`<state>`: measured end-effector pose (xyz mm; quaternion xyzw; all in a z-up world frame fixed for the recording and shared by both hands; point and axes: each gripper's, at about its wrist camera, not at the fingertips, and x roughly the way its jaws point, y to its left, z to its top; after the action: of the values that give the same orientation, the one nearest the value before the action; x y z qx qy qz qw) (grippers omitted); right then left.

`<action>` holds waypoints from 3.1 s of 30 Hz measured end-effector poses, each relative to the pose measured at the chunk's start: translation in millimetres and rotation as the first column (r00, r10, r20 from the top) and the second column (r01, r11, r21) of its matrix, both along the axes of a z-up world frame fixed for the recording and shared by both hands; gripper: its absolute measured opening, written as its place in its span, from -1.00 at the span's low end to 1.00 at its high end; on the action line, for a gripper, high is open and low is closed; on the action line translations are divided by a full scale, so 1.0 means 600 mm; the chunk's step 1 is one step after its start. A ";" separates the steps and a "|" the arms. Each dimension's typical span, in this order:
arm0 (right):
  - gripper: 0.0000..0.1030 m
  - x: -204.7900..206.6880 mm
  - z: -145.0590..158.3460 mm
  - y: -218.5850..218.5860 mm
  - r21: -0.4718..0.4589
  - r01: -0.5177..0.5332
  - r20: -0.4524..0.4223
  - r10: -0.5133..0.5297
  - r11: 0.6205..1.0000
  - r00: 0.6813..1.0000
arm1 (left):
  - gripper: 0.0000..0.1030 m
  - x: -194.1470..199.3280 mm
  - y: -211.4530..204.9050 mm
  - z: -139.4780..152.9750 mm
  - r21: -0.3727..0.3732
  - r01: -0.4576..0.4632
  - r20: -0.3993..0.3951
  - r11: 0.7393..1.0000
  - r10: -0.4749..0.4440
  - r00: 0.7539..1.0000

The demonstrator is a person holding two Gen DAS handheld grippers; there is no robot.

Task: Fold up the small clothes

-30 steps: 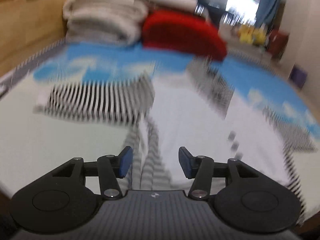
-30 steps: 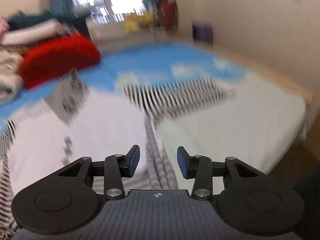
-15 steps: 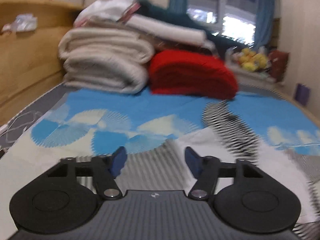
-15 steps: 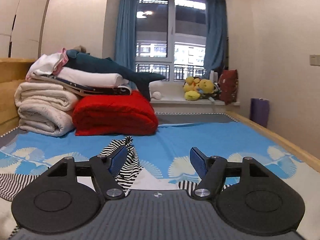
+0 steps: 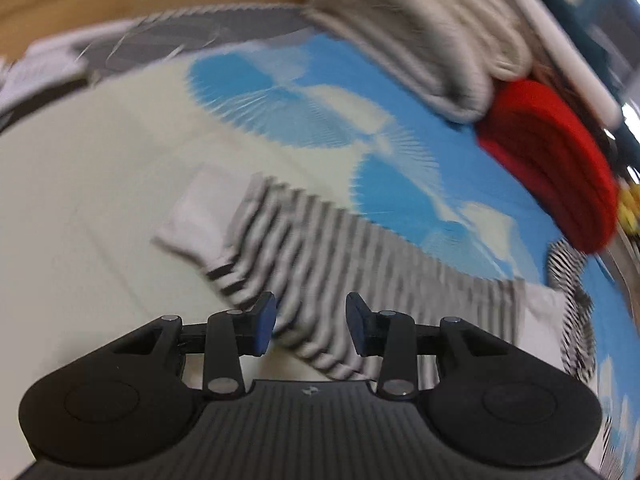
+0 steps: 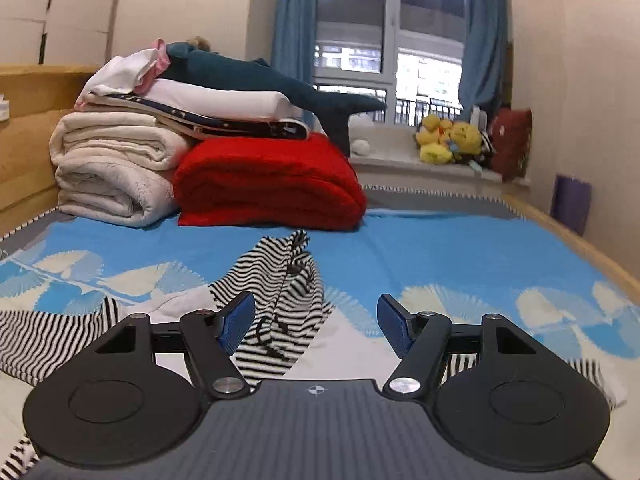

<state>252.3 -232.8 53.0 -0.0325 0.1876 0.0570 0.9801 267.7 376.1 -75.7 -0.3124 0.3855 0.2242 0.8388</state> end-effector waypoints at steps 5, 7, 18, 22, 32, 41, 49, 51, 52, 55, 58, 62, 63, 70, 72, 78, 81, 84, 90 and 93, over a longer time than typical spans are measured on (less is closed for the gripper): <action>0.23 0.026 -0.007 -0.005 0.068 0.017 -0.085 -0.012 0.998 0.996 | -0.17 -0.015 0.052 -0.049 -0.152 -0.149 -0.056 0.977 0.142 0.988; 0.17 0.033 -0.011 -0.009 0.093 0.033 -0.118 -0.022 0.995 0.993 | -0.17 -0.014 0.066 -0.062 -0.168 -0.184 -0.073 0.968 0.174 0.982; -0.44 0.045 -0.029 -0.032 0.106 0.112 -0.237 -0.085 0.988 0.968 | -0.19 0.019 0.061 -0.070 -0.123 -0.240 -0.081 0.963 0.232 0.969; -0.51 0.046 -0.024 -0.043 0.104 0.130 -0.247 -0.101 0.986 0.964 | -0.86 0.031 0.049 -0.059 -0.077 -0.284 -0.107 0.956 0.275 0.955; -0.50 0.056 -0.047 -0.052 0.044 0.122 -0.367 -0.098 0.992 0.925 | -0.90 0.083 -0.056 0.071 0.058 -0.145 0.041 0.988 0.143 0.989; -0.50 0.063 -0.059 -0.050 0.044 0.121 -0.424 -0.091 0.992 0.901 | -0.90 0.135 -0.380 0.153 0.024 0.447 0.209 0.894 -0.442 0.873; -0.50 0.088 -0.075 -0.037 0.048 0.115 -0.476 -0.078 0.992 0.876 | -0.68 0.159 -0.457 0.145 0.003 0.605 0.127 0.796 -0.601 0.789; -0.50 0.096 -0.078 -0.034 0.059 0.114 -0.494 -0.070 0.992 0.867 | -0.68 0.169 -0.440 0.134 0.025 0.562 0.053 0.827 -0.563 0.825; -0.50 0.100 -0.080 -0.033 0.066 0.113 -0.501 -0.066 0.991 0.863 | -0.67 0.177 -0.430 0.132 0.035 0.539 0.024 0.841 -0.540 0.841; -0.50 0.117 -0.086 -0.027 0.093 0.120 -0.525 -0.054 0.988 0.849 | -0.67 0.187 -0.404 0.119 0.026 0.491 -0.013 0.871 -0.491 0.871; -0.49 0.142 -0.106 -0.020 0.134 0.150 -0.575 -0.047 0.980 0.817 | -0.64 0.197 -0.388 0.110 0.008 0.496 -0.032 0.868 -0.496 0.868; -0.44 0.179 -0.157 -0.015 0.207 0.234 -0.670 -0.037 0.950 0.742 | -0.63 0.194 -0.378 0.111 -0.002 0.505 -0.040 0.863 -0.504 0.863; -0.42 0.187 -0.172 -0.014 0.224 0.263 -0.691 -0.037 0.938 0.722 | -0.63 0.195 -0.378 0.110 -0.005 0.507 -0.039 0.862 -0.507 0.861; -0.42 0.211 -0.235 -0.011 0.210 0.385 -0.747 -0.106 0.899 0.657 | -0.51 0.204 -0.394 0.112 -0.003 0.534 -0.036 0.845 -0.534 0.845; -0.42 0.214 -0.247 -0.006 0.208 0.383 -0.755 -0.101 0.900 0.648 | -0.47 0.207 -0.395 0.113 0.007 0.536 -0.039 0.844 -0.536 0.844; -0.88 0.221 -0.262 0.001 0.186 0.376 -0.758 -0.111 0.908 0.643 | -0.47 0.214 -0.386 0.107 0.013 0.518 -0.054 0.855 -0.517 0.854; -0.91 0.216 -0.226 -0.004 0.225 0.363 -0.709 -0.103 0.904 0.697 | -0.47 0.214 -0.384 0.105 0.024 0.519 -0.064 0.854 -0.517 0.853; -0.92 0.200 -0.141 -0.011 0.283 0.283 -0.532 -0.096 0.916 0.841 | -0.47 0.214 -0.385 0.100 0.038 0.528 -0.077 0.849 -0.524 0.848; -0.92 0.191 -0.106 -0.087 0.207 0.396 -0.434 -0.278 0.895 0.857 | -0.47 0.218 -0.398 0.074 0.052 0.548 -0.128 0.835 -0.538 0.833; -0.87 0.202 -0.159 -0.125 0.140 0.498 -0.560 -0.346 0.856 0.753 | -0.47 0.220 -0.418 0.057 0.049 0.579 -0.152 0.814 -0.567 0.810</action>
<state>373.5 -307.8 -42.2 0.1665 0.4354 -0.1354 0.8743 399.5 125.2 -41.6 -0.1268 0.5048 -0.0013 0.8539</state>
